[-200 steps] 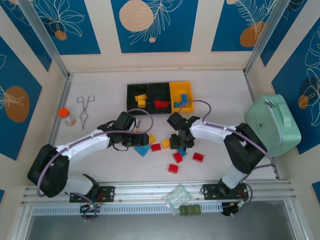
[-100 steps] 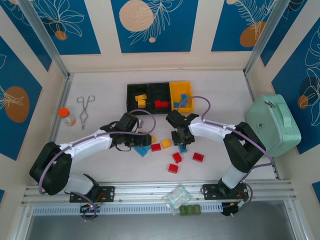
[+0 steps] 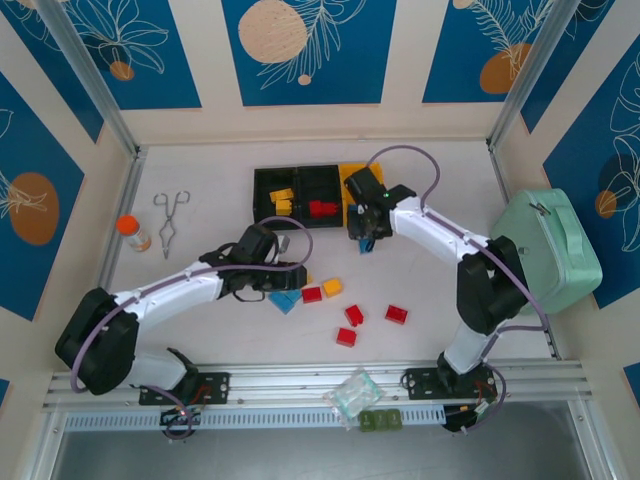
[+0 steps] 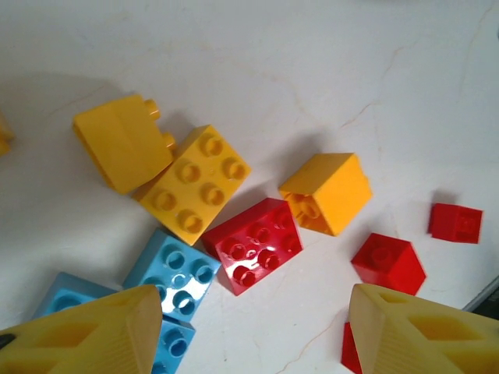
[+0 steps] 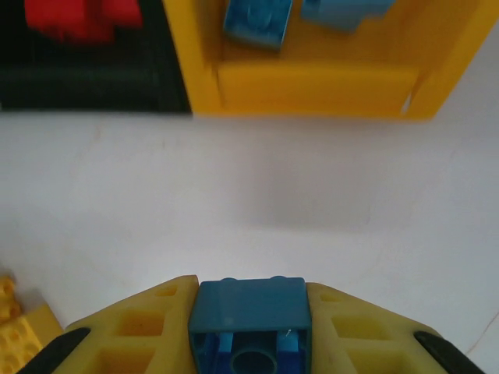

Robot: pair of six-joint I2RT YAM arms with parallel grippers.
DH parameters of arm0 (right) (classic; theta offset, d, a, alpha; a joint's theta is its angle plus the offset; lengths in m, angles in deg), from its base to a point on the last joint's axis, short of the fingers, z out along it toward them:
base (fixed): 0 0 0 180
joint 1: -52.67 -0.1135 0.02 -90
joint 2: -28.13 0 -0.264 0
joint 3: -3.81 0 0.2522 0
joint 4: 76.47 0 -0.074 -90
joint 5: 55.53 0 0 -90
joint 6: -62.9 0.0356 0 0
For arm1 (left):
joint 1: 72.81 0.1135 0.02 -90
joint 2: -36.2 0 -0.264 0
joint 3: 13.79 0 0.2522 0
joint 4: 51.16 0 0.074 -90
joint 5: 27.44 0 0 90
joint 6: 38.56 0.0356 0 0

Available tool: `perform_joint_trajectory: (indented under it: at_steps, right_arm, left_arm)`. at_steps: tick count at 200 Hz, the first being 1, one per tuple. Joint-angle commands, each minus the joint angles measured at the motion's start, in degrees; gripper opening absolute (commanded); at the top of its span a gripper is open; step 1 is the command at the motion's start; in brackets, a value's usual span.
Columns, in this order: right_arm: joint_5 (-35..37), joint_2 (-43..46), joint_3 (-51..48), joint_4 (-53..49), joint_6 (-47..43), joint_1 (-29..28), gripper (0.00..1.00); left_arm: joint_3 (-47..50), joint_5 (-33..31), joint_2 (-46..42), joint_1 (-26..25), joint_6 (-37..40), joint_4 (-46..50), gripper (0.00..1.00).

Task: Sort the legos into containers by color
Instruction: Place the lego in the container.

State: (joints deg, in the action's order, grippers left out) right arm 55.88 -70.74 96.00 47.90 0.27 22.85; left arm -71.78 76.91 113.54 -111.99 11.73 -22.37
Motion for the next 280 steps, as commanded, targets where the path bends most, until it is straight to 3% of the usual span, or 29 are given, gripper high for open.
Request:
perform_joint_trajectory:
  at_steps: [1,73,121,181,232,280]
  right_arm:
    - [-2.20,-3.70,5.61,-1.97,-1.76,2.61,0.29]
    - [-4.61,-18.67,24.88,-4.84,-1.98,7.95,0.29]
    - [-4.97,-28.96,38.05,-8.90,-1.95,8.87,0.30]
    - [-4.19,-36.62,47.79,-12.55,-1.88,9.25,0.33]
    - [-3.31,-36.14,49.89,-14.49,-2.00,8.73,0.46]
    - [-4.10,-24.61,38.14,-9.61,-1.91,7.78,0.48]
  left_arm:
    - [-0.39,-0.98,-2.12,-0.63,-1.05,-2.94,0.64]
    - [-2.62,-2.67,-2.11,-0.62,-1.38,-3.55,0.65]
    - [0.12,-3.52,-3.50,-0.64,-2.42,-3.36,0.65]
    - [2.17,-4.93,-6.02,-0.59,-2.58,-2.15,0.65]
    - [2.48,-6.03,-7.34,-0.63,-2.66,-0.94,0.65]
    - [2.13,-7.88,-8.29,-0.58,-2.75,2.26,0.65]
